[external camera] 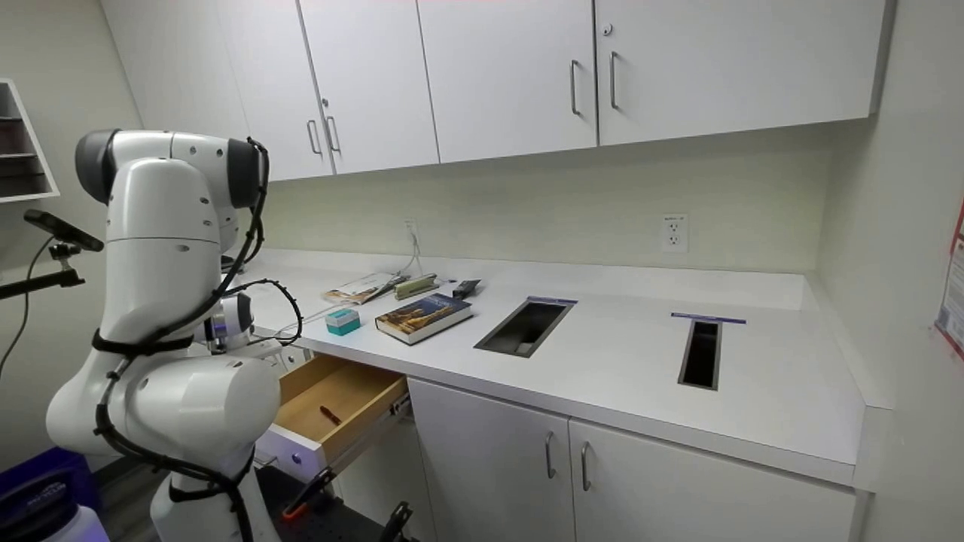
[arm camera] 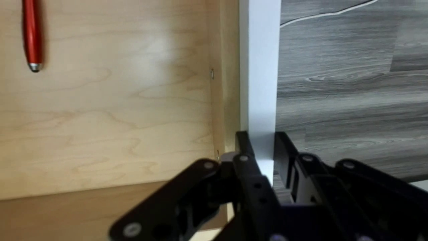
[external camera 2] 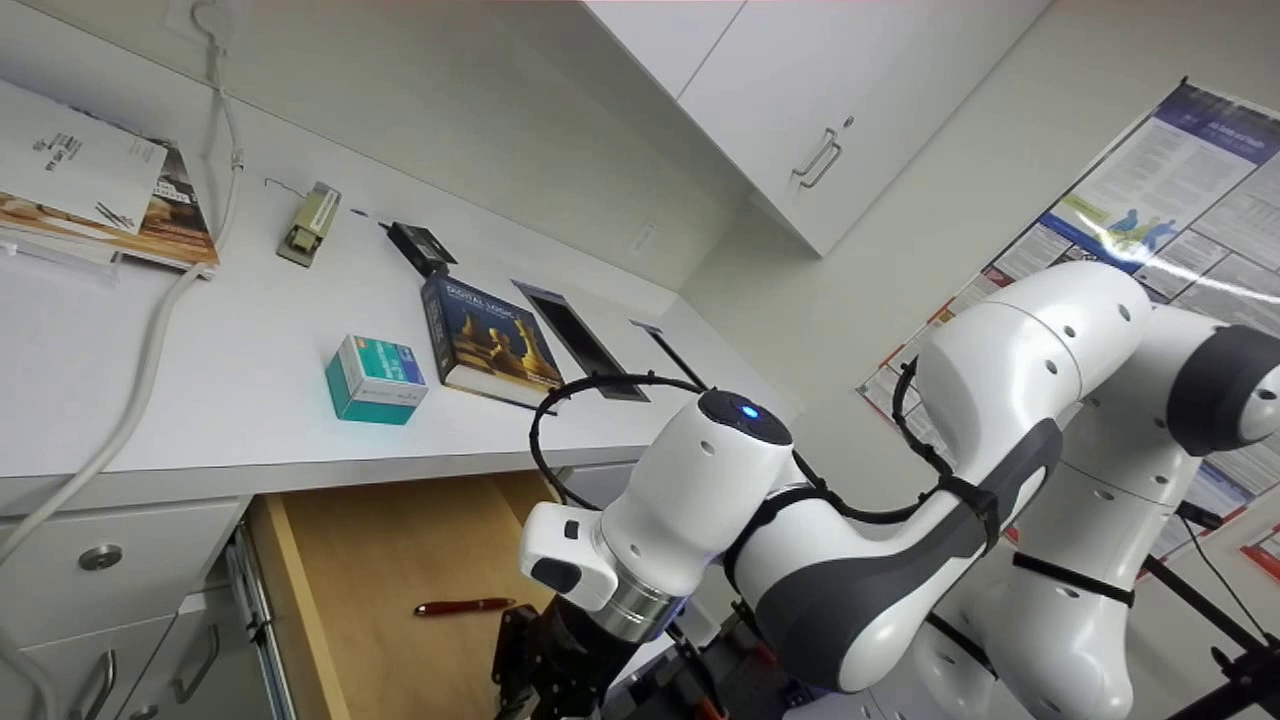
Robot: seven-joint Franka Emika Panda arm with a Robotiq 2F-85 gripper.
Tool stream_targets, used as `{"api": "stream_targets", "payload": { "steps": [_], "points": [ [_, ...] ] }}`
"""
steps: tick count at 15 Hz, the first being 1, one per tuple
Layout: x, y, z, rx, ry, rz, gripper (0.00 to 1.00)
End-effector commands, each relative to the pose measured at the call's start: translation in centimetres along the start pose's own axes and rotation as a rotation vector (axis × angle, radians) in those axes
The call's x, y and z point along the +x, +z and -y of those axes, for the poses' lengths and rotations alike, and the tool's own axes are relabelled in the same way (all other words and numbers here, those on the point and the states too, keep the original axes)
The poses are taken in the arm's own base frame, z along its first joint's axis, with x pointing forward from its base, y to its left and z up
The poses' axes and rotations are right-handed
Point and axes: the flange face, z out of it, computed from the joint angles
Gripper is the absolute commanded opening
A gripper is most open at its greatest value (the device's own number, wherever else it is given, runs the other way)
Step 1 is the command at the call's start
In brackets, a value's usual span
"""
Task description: Close the open drawer
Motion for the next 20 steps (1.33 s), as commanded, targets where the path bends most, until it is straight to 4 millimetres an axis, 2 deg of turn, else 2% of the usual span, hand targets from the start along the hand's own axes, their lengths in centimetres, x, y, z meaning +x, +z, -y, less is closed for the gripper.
{"api": "stream_targets", "payload": {
  "steps": [1, 13, 17, 19, 20],
  "points": [
    [-0.9, -0.8, -1.4, -0.109, 0.057, 0.084, 0.06],
    [-3.8, -2.1, -8.2, -0.177, 0.129, 0.078, 0.06],
    [-5.4, -3.4, -9.8, -0.195, 0.168, 0.079, 0.06],
    [-7.1, -4.1, -11.0, -0.184, 0.209, 0.118, 0.06],
    [-4.3, -2.5, -10.3, -0.168, 0.180, 0.069, 0.23]
  ]
}}
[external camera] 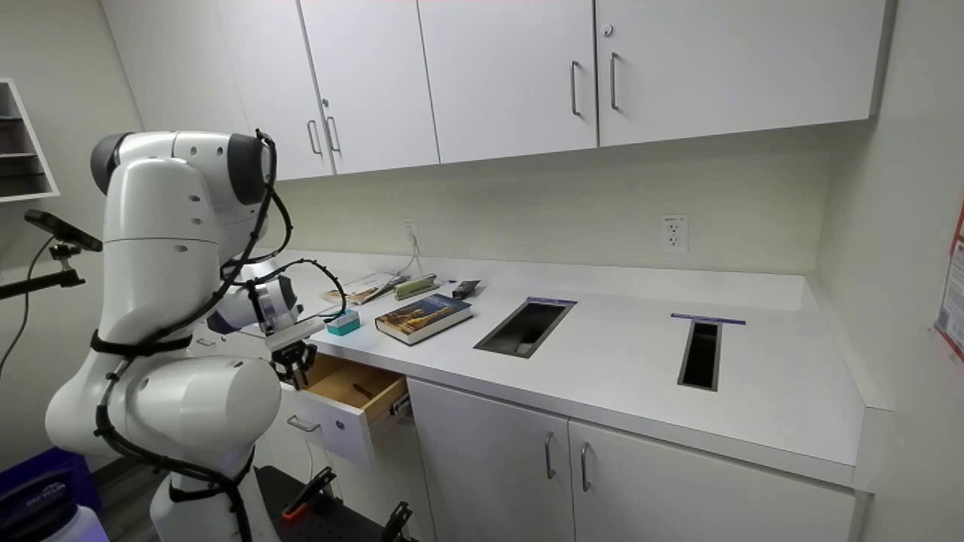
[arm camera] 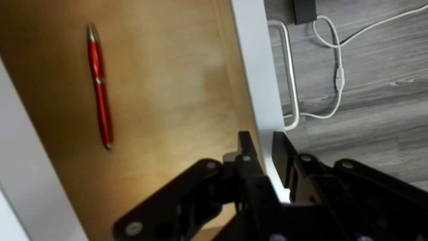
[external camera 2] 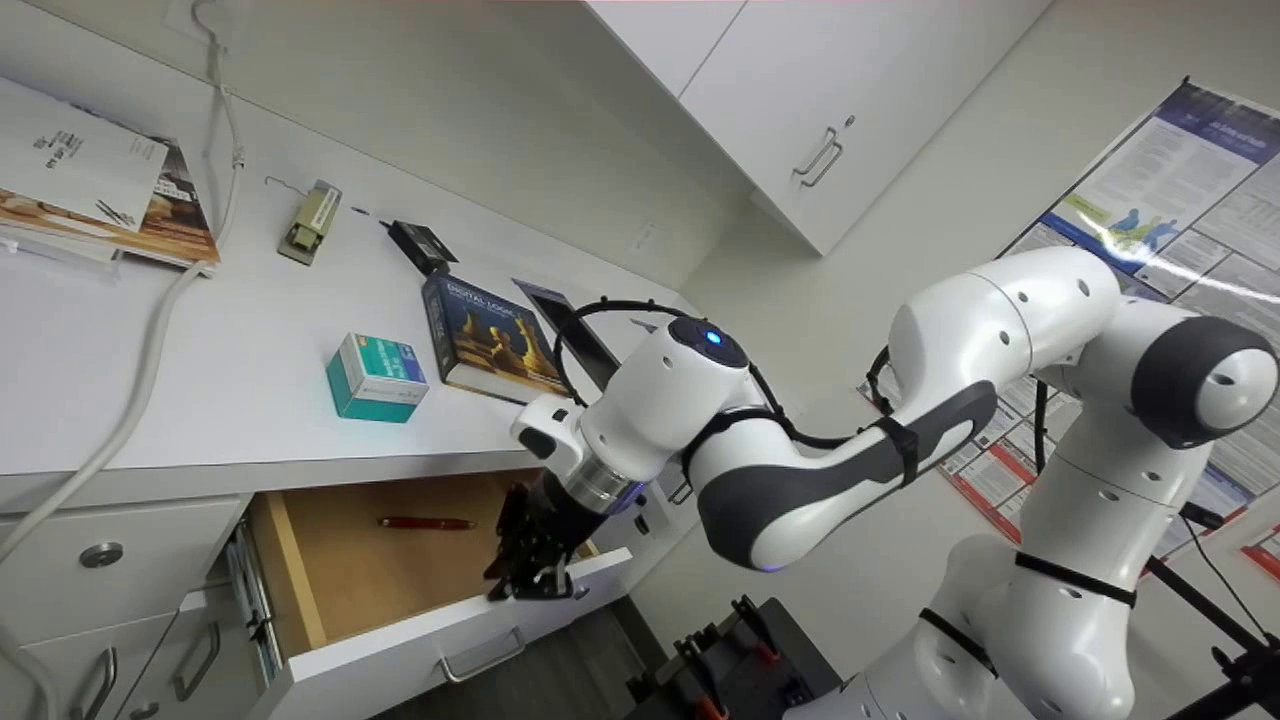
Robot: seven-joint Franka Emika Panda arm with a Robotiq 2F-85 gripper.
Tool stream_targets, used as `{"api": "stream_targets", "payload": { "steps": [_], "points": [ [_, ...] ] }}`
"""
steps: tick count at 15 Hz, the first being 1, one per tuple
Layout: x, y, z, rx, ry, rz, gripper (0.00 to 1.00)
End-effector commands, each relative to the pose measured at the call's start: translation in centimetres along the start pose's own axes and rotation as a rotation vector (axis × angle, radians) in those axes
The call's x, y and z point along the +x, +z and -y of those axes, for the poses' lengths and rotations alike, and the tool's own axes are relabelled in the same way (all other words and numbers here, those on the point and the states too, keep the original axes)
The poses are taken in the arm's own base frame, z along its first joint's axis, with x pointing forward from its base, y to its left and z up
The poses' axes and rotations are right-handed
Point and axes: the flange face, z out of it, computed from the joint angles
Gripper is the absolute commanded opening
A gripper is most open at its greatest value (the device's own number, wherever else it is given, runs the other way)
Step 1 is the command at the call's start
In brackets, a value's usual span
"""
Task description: Close the open drawer
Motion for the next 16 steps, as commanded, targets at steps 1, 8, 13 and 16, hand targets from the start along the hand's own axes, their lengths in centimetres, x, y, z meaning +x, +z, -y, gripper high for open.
{"api": "stream_targets", "payload": {
  "steps": [1, 8, 13, 16],
  "points": [
    [-1.1, -0.2, -1.3, -0.002, 0.018, 0.019, 0.23],
    [-2.0, -0.5, -1.6, -0.005, 0.024, 0.029, 0.06],
    [-1.4, -1.8, -2.3, -0.034, 0.039, -0.004, 0.06],
    [-0.6, -2.9, -1.1, -0.015, 0.012, -0.018, 0.56]
  ]
}}
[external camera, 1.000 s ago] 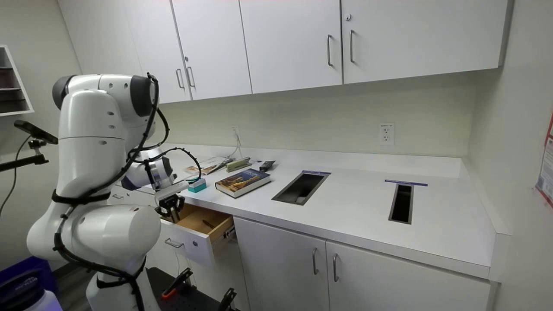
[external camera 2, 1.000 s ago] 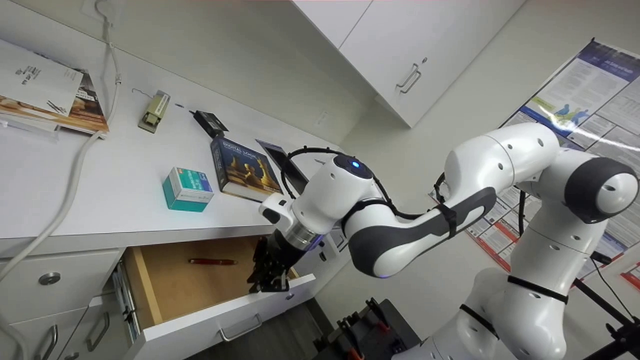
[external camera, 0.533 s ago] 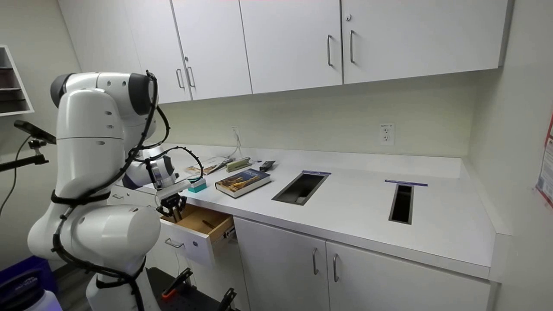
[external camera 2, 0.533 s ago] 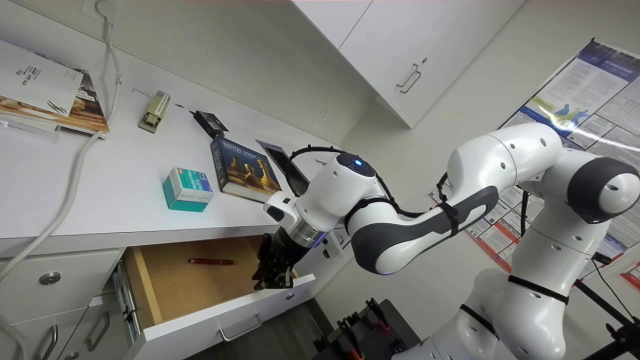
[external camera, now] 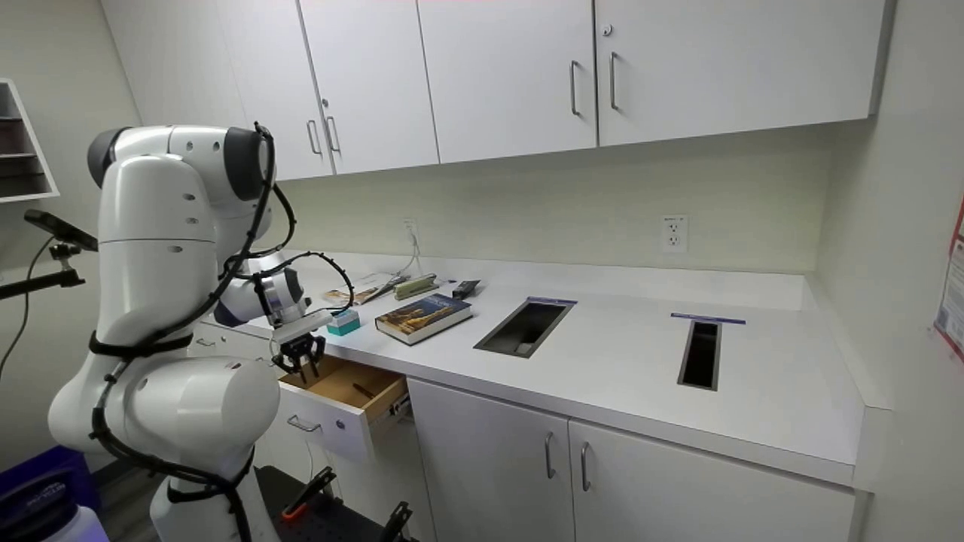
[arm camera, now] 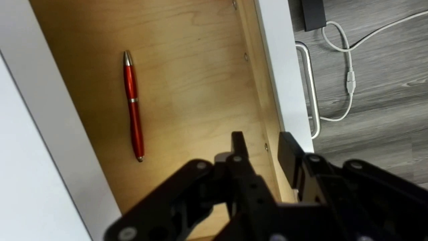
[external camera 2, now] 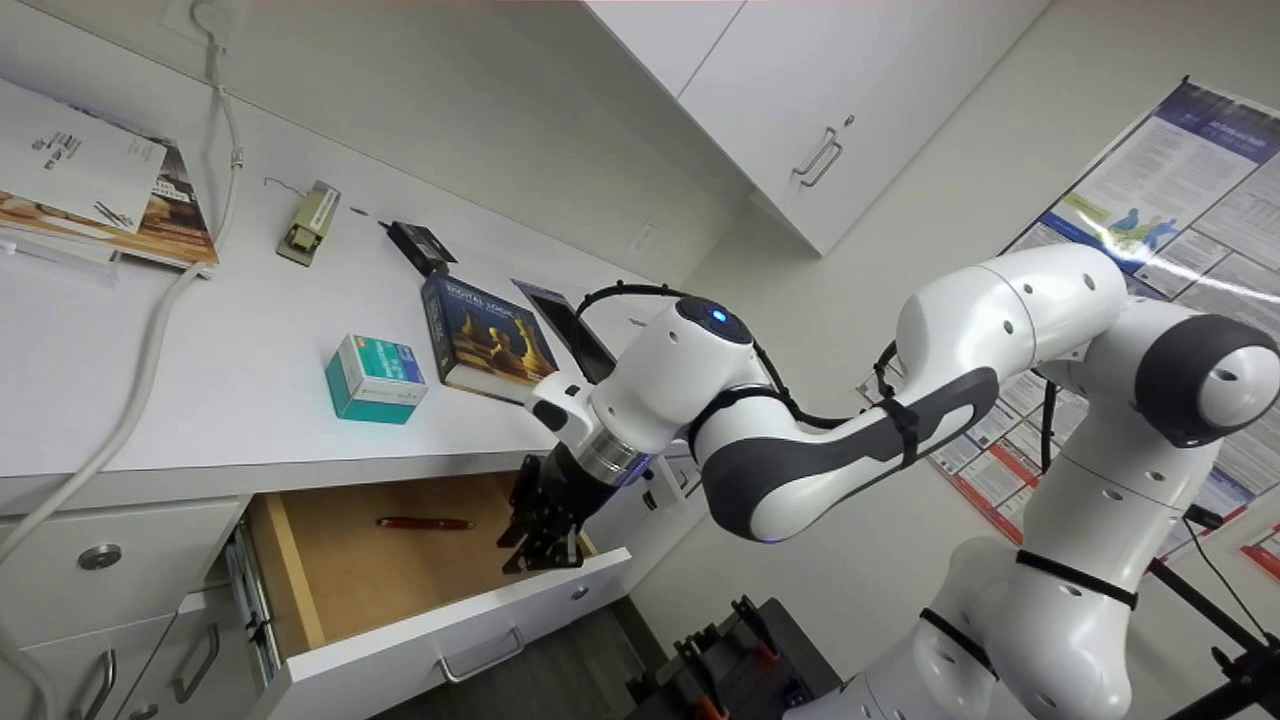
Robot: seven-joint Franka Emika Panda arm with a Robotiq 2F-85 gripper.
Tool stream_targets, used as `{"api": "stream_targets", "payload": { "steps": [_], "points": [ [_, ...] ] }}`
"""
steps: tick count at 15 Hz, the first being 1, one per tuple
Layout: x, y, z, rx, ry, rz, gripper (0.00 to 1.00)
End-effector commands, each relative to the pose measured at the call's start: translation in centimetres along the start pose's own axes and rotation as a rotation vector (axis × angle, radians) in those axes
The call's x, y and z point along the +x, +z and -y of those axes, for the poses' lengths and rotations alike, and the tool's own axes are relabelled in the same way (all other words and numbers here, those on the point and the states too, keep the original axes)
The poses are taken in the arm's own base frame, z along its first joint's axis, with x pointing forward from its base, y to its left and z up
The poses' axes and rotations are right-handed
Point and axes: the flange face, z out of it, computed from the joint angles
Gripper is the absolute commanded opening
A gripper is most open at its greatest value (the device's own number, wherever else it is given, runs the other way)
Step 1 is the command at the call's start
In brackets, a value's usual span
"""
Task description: Close the open drawer
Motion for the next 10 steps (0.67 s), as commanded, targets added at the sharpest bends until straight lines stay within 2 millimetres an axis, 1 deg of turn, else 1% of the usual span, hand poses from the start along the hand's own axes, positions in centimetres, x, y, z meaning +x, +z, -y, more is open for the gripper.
{"api": "stream_targets", "payload": {
  "steps": [1, 4, 6, 9, 10],
  "points": [
    [0.8, -2.1, 1.6, 0.005, -0.024, -0.026, 0.62],
    [1.5, -4.0, 4.5, -0.002, -0.067, -0.052, 0.86],
    [2.0, -5.0, 6.3, 0.041, -0.100, -0.100, 0.99],
    [2.4, -5.5, 8.7, 0.141, -0.140, -0.102, 1.00],
    [2.4, -5.1, 9.2, 0.168, -0.154, -0.083, 0.89]
  ]
}}
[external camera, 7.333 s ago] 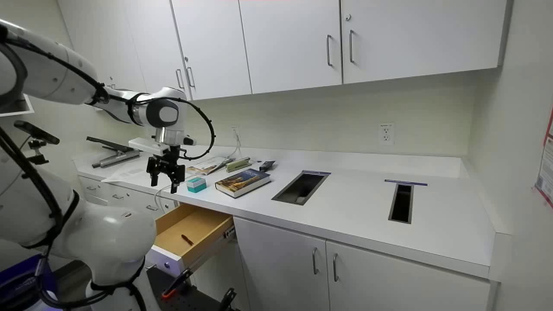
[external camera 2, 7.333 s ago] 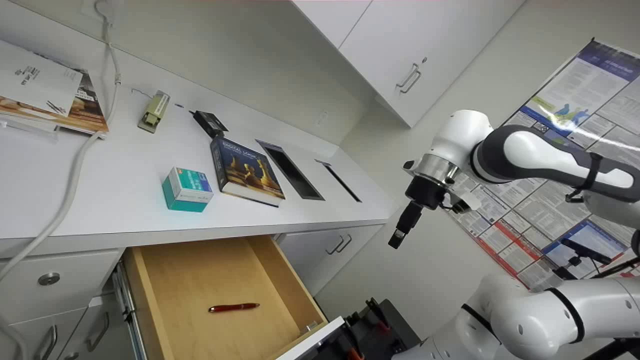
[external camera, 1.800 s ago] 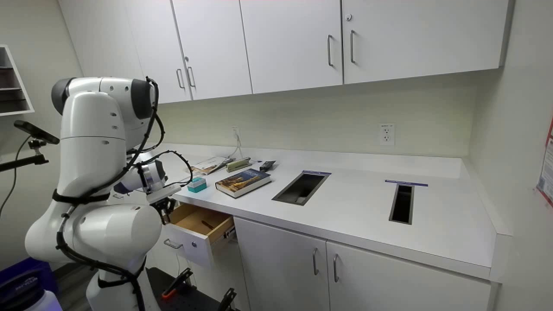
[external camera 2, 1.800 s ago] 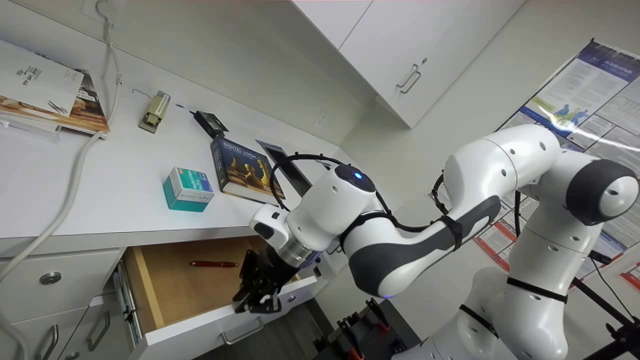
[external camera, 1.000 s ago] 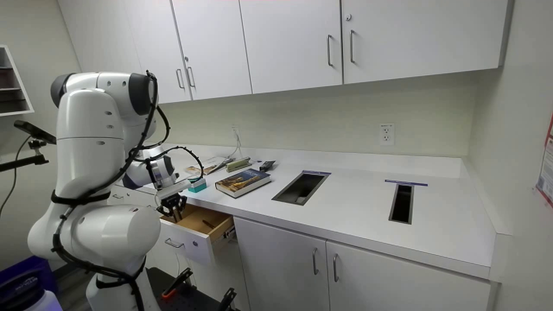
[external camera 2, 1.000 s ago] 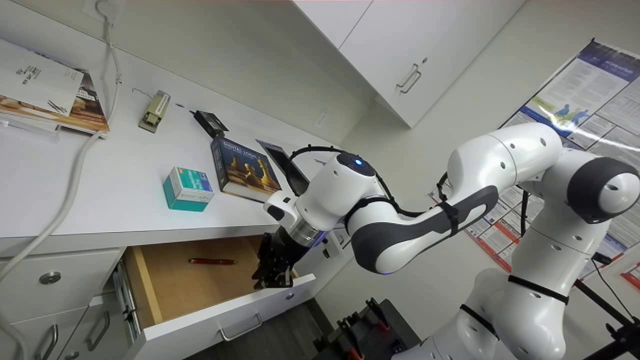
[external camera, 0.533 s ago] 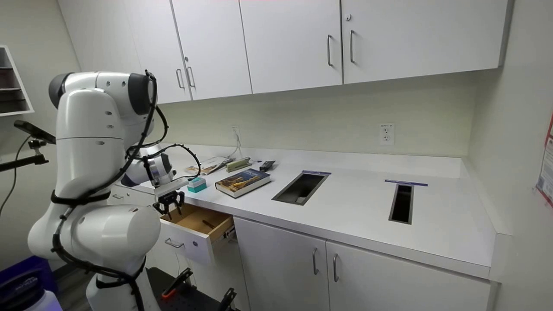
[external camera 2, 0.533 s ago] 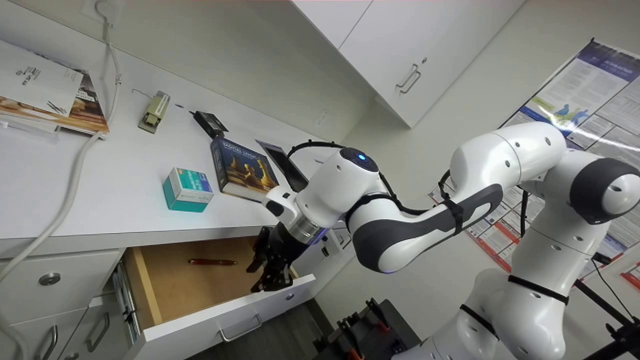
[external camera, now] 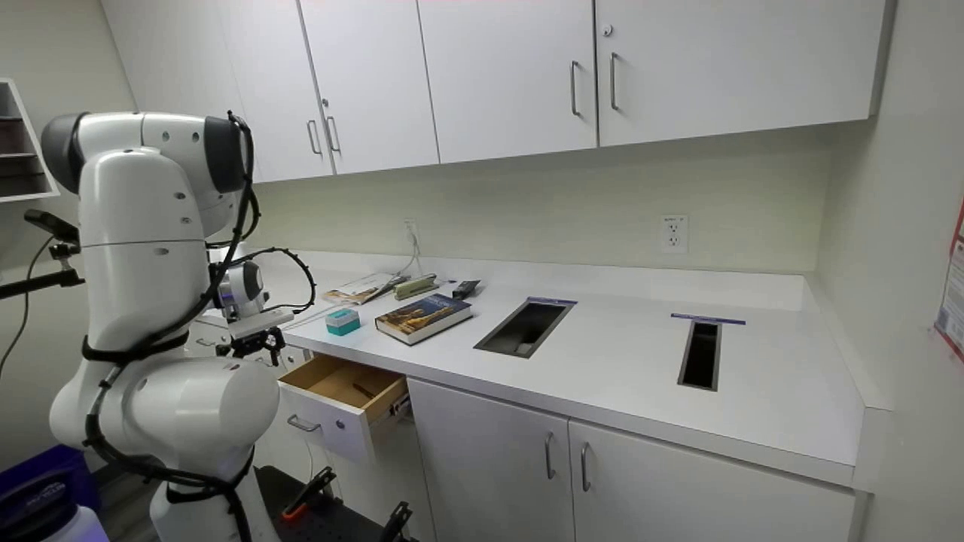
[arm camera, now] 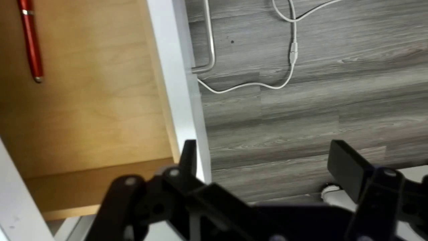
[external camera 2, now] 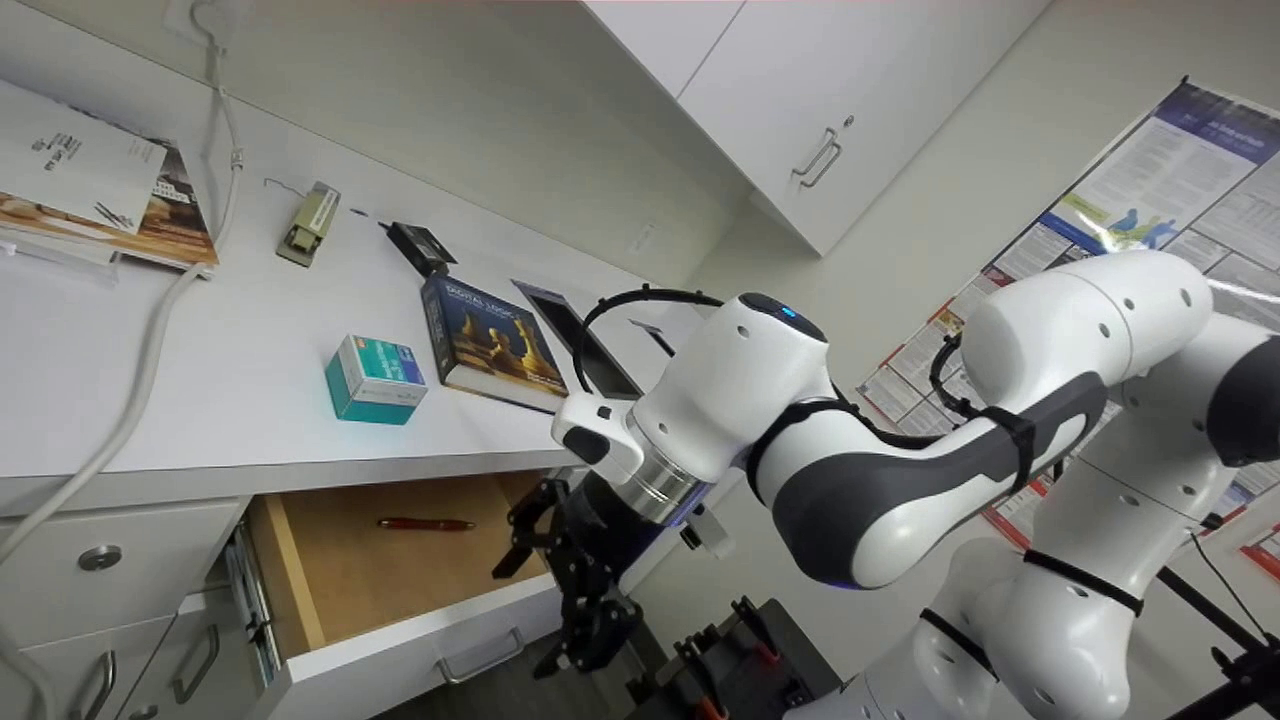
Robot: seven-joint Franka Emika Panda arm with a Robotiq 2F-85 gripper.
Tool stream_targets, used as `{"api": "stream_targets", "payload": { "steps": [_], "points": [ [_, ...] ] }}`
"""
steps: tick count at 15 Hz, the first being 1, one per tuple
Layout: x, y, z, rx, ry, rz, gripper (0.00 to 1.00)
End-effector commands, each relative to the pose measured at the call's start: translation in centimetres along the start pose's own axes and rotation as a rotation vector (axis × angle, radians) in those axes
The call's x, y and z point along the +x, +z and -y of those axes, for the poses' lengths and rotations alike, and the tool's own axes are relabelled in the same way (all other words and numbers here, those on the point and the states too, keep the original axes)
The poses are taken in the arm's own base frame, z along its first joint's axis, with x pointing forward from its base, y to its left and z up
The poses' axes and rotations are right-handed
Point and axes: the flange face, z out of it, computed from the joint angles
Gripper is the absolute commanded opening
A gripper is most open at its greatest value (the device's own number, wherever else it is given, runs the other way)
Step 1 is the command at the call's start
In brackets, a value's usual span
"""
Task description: Close the open drawer
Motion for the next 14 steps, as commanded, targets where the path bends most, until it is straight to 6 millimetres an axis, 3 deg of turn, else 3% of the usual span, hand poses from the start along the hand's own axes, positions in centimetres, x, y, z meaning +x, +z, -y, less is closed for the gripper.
{"api": "stream_targets", "payload": {
  "steps": [1, 3, 11, 14],
  "points": [
    [-1.0, 0.2, 1.5, 0.061, -0.025, 0.057, 0.75],
    [-1.5, 1.5, 1.6, 0.051, -0.057, 0.115, 0.64],
    [-3.7, 6.8, -0.4, 0.027, -0.136, 0.211, 0.01],
    [-4.5, 8.4, -1.8, -0.051, -0.175, 0.247, 0.00]
  ]
}}
